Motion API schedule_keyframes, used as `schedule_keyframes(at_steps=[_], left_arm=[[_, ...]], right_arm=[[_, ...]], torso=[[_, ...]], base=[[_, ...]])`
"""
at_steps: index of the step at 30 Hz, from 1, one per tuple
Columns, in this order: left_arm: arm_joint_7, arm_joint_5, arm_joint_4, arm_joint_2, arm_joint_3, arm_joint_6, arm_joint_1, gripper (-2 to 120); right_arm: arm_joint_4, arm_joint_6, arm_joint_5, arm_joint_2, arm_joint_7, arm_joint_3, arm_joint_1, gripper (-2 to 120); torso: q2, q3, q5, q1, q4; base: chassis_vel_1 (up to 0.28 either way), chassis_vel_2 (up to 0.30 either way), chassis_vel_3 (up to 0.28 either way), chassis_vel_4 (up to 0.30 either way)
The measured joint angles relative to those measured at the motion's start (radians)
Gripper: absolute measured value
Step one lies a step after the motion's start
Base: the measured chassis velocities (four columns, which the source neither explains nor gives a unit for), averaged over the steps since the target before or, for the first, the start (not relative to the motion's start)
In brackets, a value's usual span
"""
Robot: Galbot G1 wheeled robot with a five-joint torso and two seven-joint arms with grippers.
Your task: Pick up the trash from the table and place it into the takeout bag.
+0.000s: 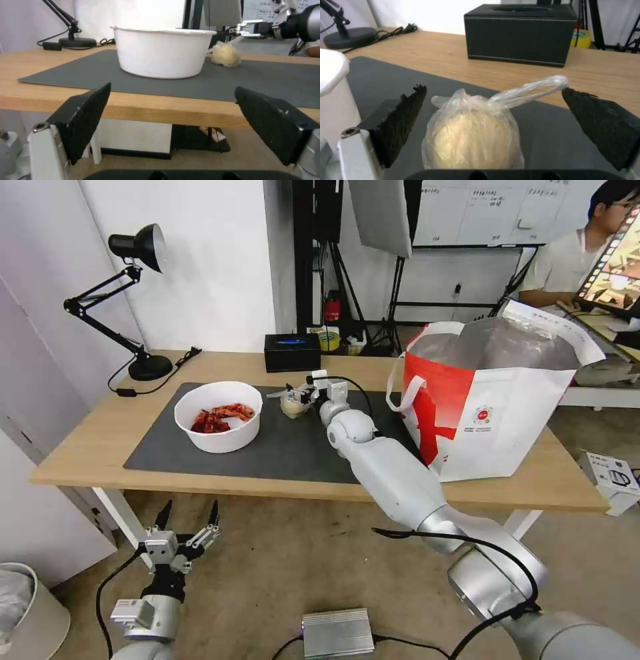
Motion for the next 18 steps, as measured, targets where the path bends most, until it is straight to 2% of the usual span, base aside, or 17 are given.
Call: schedule_keyframes(at_steps=[18], left_arm=[[0.001, 0.013, 0.007, -0.004, 0.010, 0.001, -0.007, 100]], right_arm=[[-0.096, -0.002, -0.035, 0.030, -0.025, 0.010, -0.002, 100]], torso=[[0.000, 0.000, 0.0000, 0.000, 0.0000]], base=[[0.000, 0.000, 0.000, 0.000]])
